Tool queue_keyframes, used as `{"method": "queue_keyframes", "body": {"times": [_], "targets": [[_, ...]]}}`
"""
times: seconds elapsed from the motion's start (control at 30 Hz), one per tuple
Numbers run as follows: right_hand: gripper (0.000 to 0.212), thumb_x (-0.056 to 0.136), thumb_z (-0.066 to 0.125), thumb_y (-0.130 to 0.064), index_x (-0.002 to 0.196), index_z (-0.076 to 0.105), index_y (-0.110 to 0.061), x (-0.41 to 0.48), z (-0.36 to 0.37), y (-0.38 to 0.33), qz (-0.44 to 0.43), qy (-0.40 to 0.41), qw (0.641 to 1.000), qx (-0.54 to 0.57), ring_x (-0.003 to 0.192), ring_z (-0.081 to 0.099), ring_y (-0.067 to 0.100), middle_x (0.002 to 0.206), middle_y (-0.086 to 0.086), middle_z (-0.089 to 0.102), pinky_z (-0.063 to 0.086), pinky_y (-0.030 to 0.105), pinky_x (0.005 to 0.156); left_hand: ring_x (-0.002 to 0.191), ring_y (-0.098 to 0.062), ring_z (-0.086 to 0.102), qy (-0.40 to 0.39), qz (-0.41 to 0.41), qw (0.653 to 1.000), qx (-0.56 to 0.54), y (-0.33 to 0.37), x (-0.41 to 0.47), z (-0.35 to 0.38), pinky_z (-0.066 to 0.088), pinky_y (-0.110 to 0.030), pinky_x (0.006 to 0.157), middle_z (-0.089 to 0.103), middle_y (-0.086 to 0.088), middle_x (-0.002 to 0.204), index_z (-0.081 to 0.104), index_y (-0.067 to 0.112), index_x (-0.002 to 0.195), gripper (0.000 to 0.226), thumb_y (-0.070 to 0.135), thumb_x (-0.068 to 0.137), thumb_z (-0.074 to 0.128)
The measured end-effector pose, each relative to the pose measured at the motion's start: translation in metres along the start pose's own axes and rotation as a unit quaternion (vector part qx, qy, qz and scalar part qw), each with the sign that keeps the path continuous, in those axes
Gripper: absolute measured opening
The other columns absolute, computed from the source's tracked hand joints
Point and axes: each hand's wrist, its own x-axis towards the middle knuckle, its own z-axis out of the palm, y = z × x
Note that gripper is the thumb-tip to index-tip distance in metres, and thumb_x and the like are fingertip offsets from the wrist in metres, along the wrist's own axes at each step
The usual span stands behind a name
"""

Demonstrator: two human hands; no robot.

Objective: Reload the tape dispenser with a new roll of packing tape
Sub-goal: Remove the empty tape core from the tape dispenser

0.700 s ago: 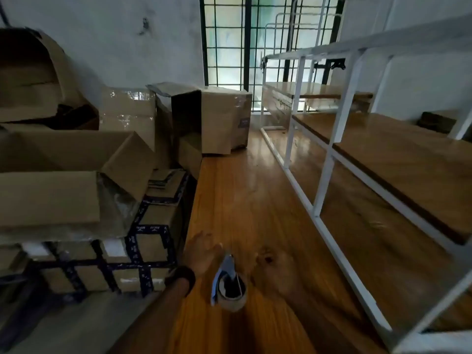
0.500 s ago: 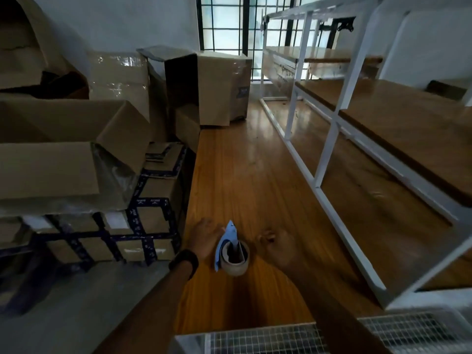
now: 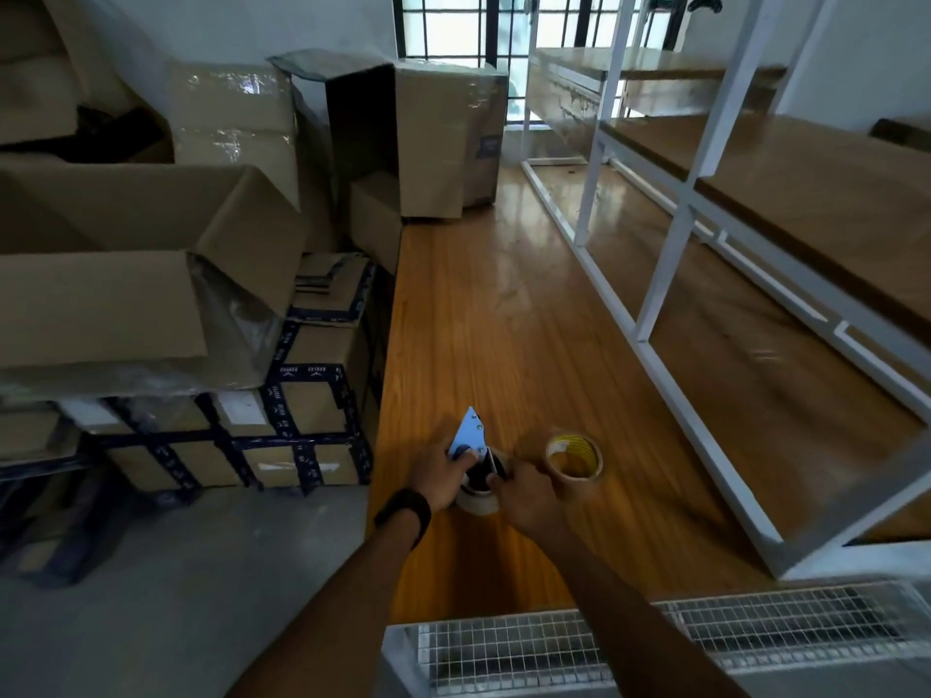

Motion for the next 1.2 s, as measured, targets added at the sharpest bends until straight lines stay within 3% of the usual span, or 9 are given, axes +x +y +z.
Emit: {"method": "queue_keyframes", "body": {"times": [0.1, 0.2, 0.27, 0.43, 0.6, 0.7, 0.77, 1.0, 1.2], "targets": [[0.034, 0.095, 0.055, -0.024, 0.127, 0.055, -0.012, -0.001, 0.003, 0.0, -0.008, -0.004, 1.0, 0.002, 0.086, 0.067, 0.017, 0.106, 0.005, 0.07, 0.045, 0.025, 0.061, 0.093, -0.011, 0.058, -0.002, -0.004, 1.0, -0.015, 0.001, 0.001, 0.006, 0.04, -0.013, 0.064, 0.065, -0.003, 0.126, 0.054, 0.016, 0.139, 0.04, 0.027, 0.101, 0.059], [0.039, 0.091, 0.057, -0.018, 0.13, 0.052, -0.013, -0.001, 0.006, 0.0, -0.012, -0.005, 1.0, 0.027, 0.088, 0.068, 0.018, 0.108, 0.005, 0.069, 0.054, 0.03, 0.07, 0.085, -0.002, 0.058, 0.009, -0.011, 1.0, -0.027, 0.002, 0.005, 0.008, 0.04, -0.014, 0.062, 0.066, 0.001, 0.116, 0.057, 0.017, 0.136, 0.039, 0.029, 0.099, 0.061], [0.041, 0.091, 0.055, -0.016, 0.131, 0.051, -0.016, -0.003, 0.006, 0.0, -0.025, -0.005, 0.999, 0.033, 0.091, 0.067, 0.017, 0.111, 0.005, 0.068, 0.055, 0.032, 0.075, 0.088, -0.005, 0.061, 0.015, -0.02, 0.999, -0.038, 0.002, 0.006, 0.009, 0.044, -0.018, 0.065, 0.068, 0.001, 0.115, 0.059, 0.018, 0.134, 0.039, 0.031, 0.097, 0.062], [0.036, 0.096, 0.053, -0.018, 0.131, 0.051, -0.025, -0.008, -0.001, -0.012, -0.065, -0.003, 0.994, 0.087, 0.081, 0.061, 0.001, 0.114, -0.001, 0.069, 0.05, 0.017, 0.066, 0.095, -0.019, 0.068, 0.041, -0.056, 0.991, -0.11, 0.013, 0.009, 0.009, 0.057, -0.039, 0.085, 0.072, -0.001, 0.105, 0.065, 0.02, 0.12, 0.032, 0.038, 0.093, 0.065], [0.05, 0.094, 0.056, -0.016, 0.141, 0.045, -0.03, -0.006, -0.03, -0.045, -0.155, 0.04, 0.967, 0.198, 0.105, 0.065, 0.002, 0.121, -0.009, 0.066, 0.057, 0.03, 0.086, 0.095, -0.024, 0.073, 0.049, -0.038, 0.968, -0.243, 0.043, 0.012, 0.005, 0.055, -0.033, 0.07, 0.077, -0.004, 0.105, 0.073, 0.02, 0.114, 0.047, 0.058, 0.091, 0.058], [0.066, 0.089, 0.065, -0.009, 0.147, 0.038, -0.024, -0.006, -0.053, -0.065, -0.225, 0.043, 0.955, 0.187, 0.118, 0.053, -0.001, 0.134, -0.012, 0.053, 0.05, 0.023, 0.096, 0.099, -0.026, 0.073, 0.031, -0.009, 0.934, -0.355, 0.067, 0.011, 0.0, 0.057, -0.038, 0.08, 0.078, -0.007, 0.107, 0.075, 0.021, 0.114, 0.041, 0.053, 0.097, 0.055], [0.072, 0.083, 0.073, -0.013, 0.145, 0.039, -0.025, -0.005, -0.064, -0.072, -0.252, 0.061, 0.953, 0.156, 0.116, 0.048, -0.002, 0.136, -0.014, 0.047, 0.047, 0.018, 0.092, 0.091, -0.025, 0.073, 0.015, -0.007, 0.916, -0.4, 0.081, 0.01, -0.004, 0.056, -0.038, 0.081, 0.08, -0.005, 0.095, 0.075, 0.021, 0.109, 0.04, 0.053, 0.096, 0.056], [0.066, 0.073, 0.086, -0.031, 0.122, 0.047, -0.052, -0.007, -0.08, -0.076, -0.241, 0.005, 0.939, 0.246, 0.1, 0.06, -0.004, 0.115, -0.019, 0.059, 0.061, 0.034, 0.081, 0.072, -0.022, 0.064, -0.015, -0.033, 0.888, -0.458, 0.095, 0.016, -0.011, 0.052, -0.031, 0.059, 0.068, -0.009, 0.083, 0.069, 0.015, 0.1, 0.04, 0.053, 0.094, 0.057], [0.065, 0.078, 0.081, -0.038, 0.131, 0.045, -0.042, -0.002, -0.075, -0.071, -0.23, -0.005, 0.944, 0.238, 0.104, 0.059, -0.004, 0.118, -0.022, 0.057, 0.06, 0.037, 0.086, 0.076, -0.024, 0.062, 0.021, -0.051, 0.894, -0.444, 0.087, 0.022, -0.004, 0.049, -0.032, 0.064, 0.067, -0.01, 0.082, 0.069, 0.014, 0.098, 0.043, 0.055, 0.09, 0.058]]}}
